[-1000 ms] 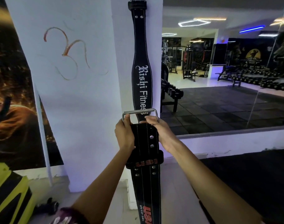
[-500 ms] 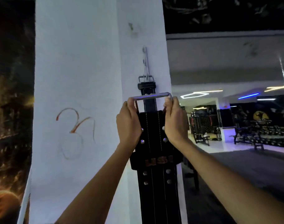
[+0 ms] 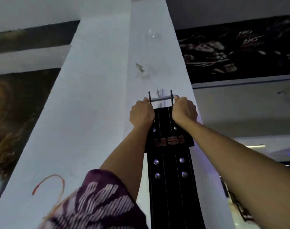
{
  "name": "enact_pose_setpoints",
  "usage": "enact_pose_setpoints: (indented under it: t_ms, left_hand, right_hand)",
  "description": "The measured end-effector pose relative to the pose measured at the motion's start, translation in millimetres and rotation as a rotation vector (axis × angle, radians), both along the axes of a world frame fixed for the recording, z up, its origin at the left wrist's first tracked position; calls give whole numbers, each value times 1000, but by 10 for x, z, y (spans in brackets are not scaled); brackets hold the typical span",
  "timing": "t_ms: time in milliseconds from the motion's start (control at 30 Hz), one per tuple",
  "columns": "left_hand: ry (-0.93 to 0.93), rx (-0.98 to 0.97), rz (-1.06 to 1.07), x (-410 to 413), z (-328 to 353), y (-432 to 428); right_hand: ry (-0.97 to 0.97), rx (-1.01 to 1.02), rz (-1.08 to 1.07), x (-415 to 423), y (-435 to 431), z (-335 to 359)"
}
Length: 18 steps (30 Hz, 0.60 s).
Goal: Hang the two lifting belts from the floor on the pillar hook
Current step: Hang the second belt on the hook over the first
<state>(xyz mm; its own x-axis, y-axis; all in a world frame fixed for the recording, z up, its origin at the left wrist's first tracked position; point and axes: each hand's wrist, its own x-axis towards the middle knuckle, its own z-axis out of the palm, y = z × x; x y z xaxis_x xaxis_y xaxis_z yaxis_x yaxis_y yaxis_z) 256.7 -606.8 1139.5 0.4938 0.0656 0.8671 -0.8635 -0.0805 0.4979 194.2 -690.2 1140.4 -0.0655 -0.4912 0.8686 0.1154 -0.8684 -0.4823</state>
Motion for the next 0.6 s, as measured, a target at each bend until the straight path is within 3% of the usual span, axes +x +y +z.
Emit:
enact_pose_setpoints:
  t_ms: [133, 300, 367, 467, 600]
  left_hand:
    - [7, 113, -16, 274, 163, -181]
    - [-86, 77, -72, 348, 55, -187]
    - [-149, -13, -167, 402, -65, -150]
    - [-165, -116, -474, 493, -220, -58]
    - [-60, -142, -653, 482, -224, 2]
  right_hand:
    - [160, 6, 1, 181, -214, 164]
    - [147, -57, -9, 157, -315, -41]
    - [129, -98, 183, 158, -332, -158]
    - [49, -123, 540, 147, -332, -286]
    - [-17, -111, 498, 70, -367, -265]
